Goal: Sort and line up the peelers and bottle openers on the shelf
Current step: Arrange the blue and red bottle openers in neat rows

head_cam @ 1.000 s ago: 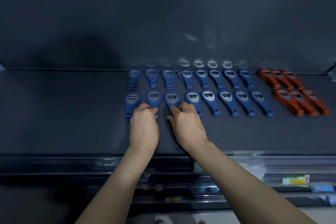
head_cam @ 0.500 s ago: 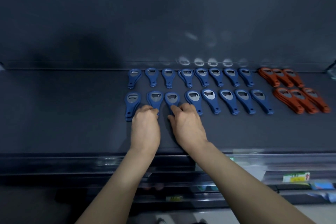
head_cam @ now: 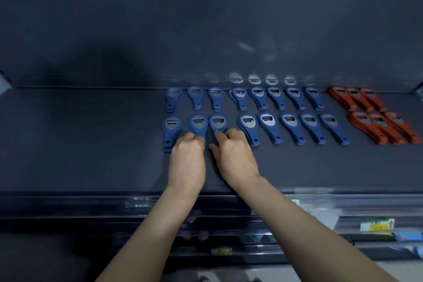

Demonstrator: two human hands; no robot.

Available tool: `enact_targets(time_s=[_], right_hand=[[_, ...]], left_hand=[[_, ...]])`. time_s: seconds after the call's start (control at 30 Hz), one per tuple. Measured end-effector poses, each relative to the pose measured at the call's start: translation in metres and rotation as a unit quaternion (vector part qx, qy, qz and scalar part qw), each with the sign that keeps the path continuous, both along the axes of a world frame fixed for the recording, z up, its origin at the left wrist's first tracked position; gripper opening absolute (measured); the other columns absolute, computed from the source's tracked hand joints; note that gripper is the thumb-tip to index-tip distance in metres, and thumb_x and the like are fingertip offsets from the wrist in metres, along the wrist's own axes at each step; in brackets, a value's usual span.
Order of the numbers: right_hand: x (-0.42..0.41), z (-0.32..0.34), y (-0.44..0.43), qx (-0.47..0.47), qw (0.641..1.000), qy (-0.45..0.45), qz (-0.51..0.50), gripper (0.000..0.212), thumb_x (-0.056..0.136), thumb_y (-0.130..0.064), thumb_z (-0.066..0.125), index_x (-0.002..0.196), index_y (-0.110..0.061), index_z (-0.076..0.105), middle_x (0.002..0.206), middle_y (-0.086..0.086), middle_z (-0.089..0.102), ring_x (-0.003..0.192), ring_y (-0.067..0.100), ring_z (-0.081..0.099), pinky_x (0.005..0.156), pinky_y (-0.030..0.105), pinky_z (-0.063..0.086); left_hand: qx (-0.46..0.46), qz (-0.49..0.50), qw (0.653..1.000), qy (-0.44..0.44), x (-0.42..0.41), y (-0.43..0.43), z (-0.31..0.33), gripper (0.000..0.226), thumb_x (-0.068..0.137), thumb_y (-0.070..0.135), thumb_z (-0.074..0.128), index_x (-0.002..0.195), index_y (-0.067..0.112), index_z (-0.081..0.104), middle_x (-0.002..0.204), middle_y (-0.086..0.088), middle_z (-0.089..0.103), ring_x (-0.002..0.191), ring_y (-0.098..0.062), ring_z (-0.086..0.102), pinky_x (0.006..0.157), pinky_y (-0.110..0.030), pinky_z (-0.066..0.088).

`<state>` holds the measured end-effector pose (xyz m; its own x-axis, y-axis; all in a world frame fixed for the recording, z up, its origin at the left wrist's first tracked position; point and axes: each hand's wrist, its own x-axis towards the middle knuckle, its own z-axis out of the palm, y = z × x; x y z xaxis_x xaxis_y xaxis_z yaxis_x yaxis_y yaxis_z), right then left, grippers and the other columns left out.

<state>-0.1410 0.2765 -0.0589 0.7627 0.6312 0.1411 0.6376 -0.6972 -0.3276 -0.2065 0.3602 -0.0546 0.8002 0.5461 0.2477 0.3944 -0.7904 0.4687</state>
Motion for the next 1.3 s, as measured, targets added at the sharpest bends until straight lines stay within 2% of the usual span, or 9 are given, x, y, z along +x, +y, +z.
enact_targets(time_s=[0.13, 0.27, 0.43, 0.5, 0.63, 0.87, 1.03, 1.17, 1.3], right_hand=[[-0.001, -0.001, -0.001, 0.001, 1.0, -0.014, 0.003, 0.023, 0.096, -0.018, 0.044, 0.113, -0.006, 0.054, 0.103, 0.012, 0.05, 0.103, 0.028, 0.043, 0.079, 0.03, 0.036], [0.0, -0.002, 0.0, 0.014, 1.0, -0.019, 0.014, 0.03, 0.096, -0.014, 0.044, 0.124, -0.012, 0.054, 0.098, 0.01, 0.047, 0.1, 0.027, 0.043, 0.074, 0.029, 0.035], [0.001, -0.003, 0.001, 0.014, 0.999, -0.029, 0.014, 0.029, 0.096, -0.014, 0.046, 0.122, -0.012, 0.058, 0.092, 0.009, 0.042, 0.097, 0.027, 0.043, 0.069, 0.031, 0.035], [0.001, -0.004, 0.001, 0.013, 0.999, -0.036, 0.014, 0.028, 0.095, -0.012, 0.047, 0.121, -0.01, 0.059, 0.09, 0.009, 0.042, 0.096, 0.027, 0.044, 0.067, 0.03, 0.032], [0.001, -0.005, 0.002, 0.009, 0.999, -0.043, 0.009, 0.027, 0.096, -0.012, 0.047, 0.12, -0.011, 0.058, 0.089, 0.006, 0.038, 0.096, 0.027, 0.043, 0.066, 0.028, 0.03], [-0.001, 0.0, 0.0, 0.008, 0.999, -0.044, -0.003, 0.031, 0.096, -0.024, 0.046, 0.123, -0.013, 0.054, 0.099, 0.011, 0.051, 0.099, 0.028, 0.045, 0.075, 0.032, 0.036], [-0.004, 0.009, 0.002, 0.036, 0.997, -0.063, 0.001, 0.03, 0.095, -0.018, 0.046, 0.12, -0.005, 0.059, 0.101, 0.013, 0.055, 0.099, 0.029, 0.046, 0.084, 0.035, 0.04], [-0.006, 0.014, 0.013, 0.046, 0.996, -0.074, 0.034, 0.027, 0.094, -0.014, 0.049, 0.113, -0.002, 0.064, 0.098, 0.013, 0.058, 0.097, 0.03, 0.048, 0.079, 0.037, 0.044], [-0.012, 0.01, 0.016, 0.045, 0.995, -0.074, 0.046, 0.023, 0.093, -0.013, 0.051, 0.103, 0.0, 0.067, 0.094, 0.014, 0.057, 0.094, 0.03, 0.049, 0.073, 0.038, 0.045]], left_hand=[[0.005, -0.011, 1.0, 0.004, 0.0, 0.0, 0.001, 0.013, 0.091, 0.005, 0.054, 0.099, 0.003, 0.064, 0.104, -0.01, 0.057, 0.091, -0.024, 0.057, 0.078, -0.032, 0.045], [0.02, -0.056, 0.998, 0.012, 0.003, 0.005, -0.001, 0.033, 0.092, 0.004, 0.051, 0.123, 0.009, 0.058, 0.125, -0.008, 0.048, 0.111, -0.026, 0.05, 0.091, -0.038, 0.045], [0.013, -0.095, 0.995, 0.029, 0.005, 0.018, -0.009, 0.027, 0.096, 0.012, 0.044, 0.116, 0.013, 0.063, 0.119, 0.0, 0.05, 0.11, -0.018, 0.046, 0.081, -0.018, 0.032], [0.024, -0.105, 0.994, 0.03, 0.006, 0.02, -0.011, 0.026, 0.095, 0.011, 0.044, 0.113, 0.012, 0.063, 0.114, 0.001, 0.051, 0.107, -0.017, 0.045, 0.077, -0.017, 0.027], [0.066, -0.114, 0.991, 0.024, 0.006, 0.019, -0.01, 0.025, 0.094, 0.008, 0.046, 0.111, 0.009, 0.064, 0.11, -0.002, 0.053, 0.102, -0.019, 0.047, 0.075, -0.019, 0.028], [0.043, -0.105, 0.993, 0.005, 0.0, 0.016, -0.003, 0.036, 0.091, 0.001, 0.05, 0.126, 0.011, 0.058, 0.119, -0.005, 0.053, 0.108, -0.023, 0.051, 0.088, -0.03, 0.044], [0.06, 0.017, 0.997, -0.042, -0.019, 0.034, 0.007, 0.029, 0.078, 0.001, 0.069, 0.106, 0.003, 0.067, 0.107, -0.015, 0.057, 0.097, -0.036, 0.051, 0.081, -0.044, 0.047], [-0.039, 0.031, 0.999, -0.018, -0.03, 0.051, 0.001, 0.039, 0.084, 0.005, 0.066, 0.122, 0.008, 0.06, 0.119, -0.007, 0.049, 0.105, -0.025, 0.049, 0.084, -0.024, 0.037], [-0.049, 0.028, 0.997, -0.043, -0.03, 0.051, -0.004, 0.024, 0.084, -0.004, 0.062, 0.106, 0.002, 0.069, 0.107, -0.008, 0.059, 0.095, -0.022, 0.056, 0.077, -0.016, 0.035]])
